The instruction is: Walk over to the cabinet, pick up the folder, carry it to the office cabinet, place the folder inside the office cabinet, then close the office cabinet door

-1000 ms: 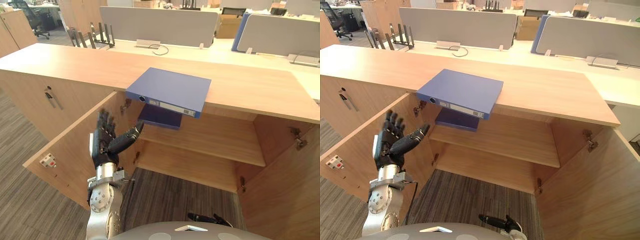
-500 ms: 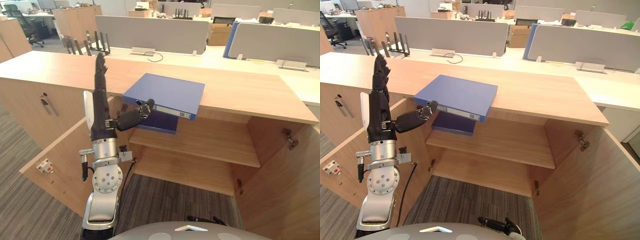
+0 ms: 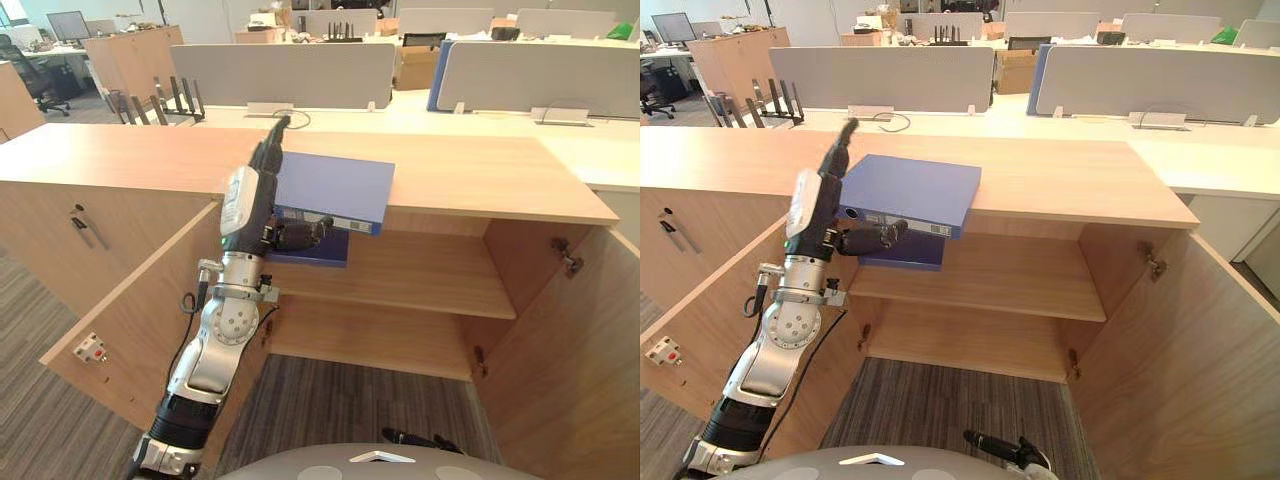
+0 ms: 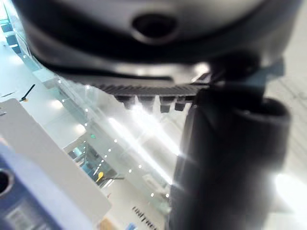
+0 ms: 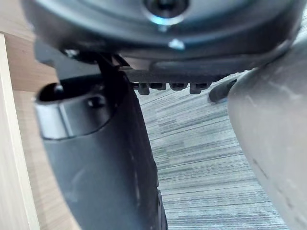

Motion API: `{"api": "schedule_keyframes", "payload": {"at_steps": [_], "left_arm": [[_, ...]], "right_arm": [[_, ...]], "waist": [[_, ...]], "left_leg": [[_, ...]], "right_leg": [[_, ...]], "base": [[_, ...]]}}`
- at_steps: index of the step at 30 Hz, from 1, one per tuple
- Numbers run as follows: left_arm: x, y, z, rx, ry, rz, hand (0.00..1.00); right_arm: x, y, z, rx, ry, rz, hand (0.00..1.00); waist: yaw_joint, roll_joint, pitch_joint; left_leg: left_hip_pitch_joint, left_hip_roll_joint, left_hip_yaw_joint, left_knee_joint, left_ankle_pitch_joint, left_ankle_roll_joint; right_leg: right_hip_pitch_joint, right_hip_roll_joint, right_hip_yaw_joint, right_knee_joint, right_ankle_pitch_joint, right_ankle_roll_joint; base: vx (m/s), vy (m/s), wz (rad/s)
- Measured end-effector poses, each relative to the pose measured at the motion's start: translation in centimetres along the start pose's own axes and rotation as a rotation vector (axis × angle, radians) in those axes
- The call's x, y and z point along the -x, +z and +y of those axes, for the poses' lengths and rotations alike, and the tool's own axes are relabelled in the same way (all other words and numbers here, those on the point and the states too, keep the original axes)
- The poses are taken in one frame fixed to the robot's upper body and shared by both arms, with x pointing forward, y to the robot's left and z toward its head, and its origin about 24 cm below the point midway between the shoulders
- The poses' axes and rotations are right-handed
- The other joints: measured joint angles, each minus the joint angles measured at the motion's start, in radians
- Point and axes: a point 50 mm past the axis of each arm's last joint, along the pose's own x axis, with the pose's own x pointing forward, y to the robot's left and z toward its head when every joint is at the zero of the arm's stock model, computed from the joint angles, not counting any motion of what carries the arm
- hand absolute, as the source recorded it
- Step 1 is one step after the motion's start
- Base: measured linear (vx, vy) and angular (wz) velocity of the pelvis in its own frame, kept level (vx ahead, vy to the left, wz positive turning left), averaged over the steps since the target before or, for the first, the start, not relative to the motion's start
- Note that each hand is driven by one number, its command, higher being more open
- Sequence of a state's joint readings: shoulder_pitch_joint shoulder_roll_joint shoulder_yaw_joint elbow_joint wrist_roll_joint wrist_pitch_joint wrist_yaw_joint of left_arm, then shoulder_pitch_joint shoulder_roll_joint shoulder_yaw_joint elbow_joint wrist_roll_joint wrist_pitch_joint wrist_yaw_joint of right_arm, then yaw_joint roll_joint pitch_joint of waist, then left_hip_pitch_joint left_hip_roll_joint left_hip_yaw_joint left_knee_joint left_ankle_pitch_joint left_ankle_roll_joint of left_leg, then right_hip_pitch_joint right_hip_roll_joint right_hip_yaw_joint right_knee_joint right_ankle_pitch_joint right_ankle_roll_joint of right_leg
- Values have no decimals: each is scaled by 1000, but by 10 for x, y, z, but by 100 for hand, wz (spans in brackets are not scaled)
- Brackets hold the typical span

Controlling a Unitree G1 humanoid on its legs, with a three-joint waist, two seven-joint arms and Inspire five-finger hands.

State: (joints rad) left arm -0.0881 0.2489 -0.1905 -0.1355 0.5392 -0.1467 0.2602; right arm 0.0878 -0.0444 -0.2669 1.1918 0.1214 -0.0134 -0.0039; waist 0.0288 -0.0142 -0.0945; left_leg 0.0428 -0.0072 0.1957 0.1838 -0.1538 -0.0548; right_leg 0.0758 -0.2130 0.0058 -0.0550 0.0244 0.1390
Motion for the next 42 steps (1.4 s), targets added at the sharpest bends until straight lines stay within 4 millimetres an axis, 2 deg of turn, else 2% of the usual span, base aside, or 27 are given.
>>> {"api": "schedule_keyframes", "payload": {"at_steps": [5,9,12,15,23,31,36,42], "left_arm": [[7,-23,-8,-85,-86,72,100],[-3,-27,-11,-166,-134,49,100],[-14,-27,-11,-205,-140,30,100],[-13,-34,-13,-228,-159,50,100],[-17,-53,-16,-363,-224,96,100],[-30,-53,-16,-459,-241,62,100],[-39,-55,-16,-524,-267,40,100],[-41,-61,-13,-614,-300,21,100]], "right_arm": [[-1,5,1,2,6,-8,100],[-1,5,1,4,5,-3,100],[-2,8,1,40,8,-10,100],[-2,9,2,43,13,-12,100],[-2,12,6,61,32,-19,100],[-3,14,9,89,43,-24,100],[-3,15,11,102,50,-25,100],[-3,21,16,209,69,-43,100]], "waist": [[-6,-1,3],[-5,-10,14],[-7,-20,25],[-10,-21,27],[-31,-37,39],[-37,-43,43],[-39,-57,52],[-54,-63,55]], "left_leg": [[2,-1,7,-27,10,11],[4,-1,7,-31,12,12],[11,-1,12,-37,12,12],[27,-2,23,-52,13,14],[36,-3,27,-61,14,16],[36,-4,25,-61,17,20],[36,-4,25,-60,19,23],[34,-4,25,-59,19,23]], "right_leg": [[-7,2,1,-27,17,-13],[-6,3,0,-28,22,-12],[-4,5,-2,-29,24,-24],[-2,6,-4,-29,25,-37],[0,6,-15,-30,26,-36],[-1,6,-15,-30,29,-33],[-2,6,-16,-30,30,-30],[-5,6,-16,-30,31,-29]], "base": [[-31,-25,-7],[-3,-8,-1],[-15,-25,-5],[-6,-15,-12],[-4,-5,-2],[-23,-21,-1],[-45,-30,-1],[-18,-15,0]]}}
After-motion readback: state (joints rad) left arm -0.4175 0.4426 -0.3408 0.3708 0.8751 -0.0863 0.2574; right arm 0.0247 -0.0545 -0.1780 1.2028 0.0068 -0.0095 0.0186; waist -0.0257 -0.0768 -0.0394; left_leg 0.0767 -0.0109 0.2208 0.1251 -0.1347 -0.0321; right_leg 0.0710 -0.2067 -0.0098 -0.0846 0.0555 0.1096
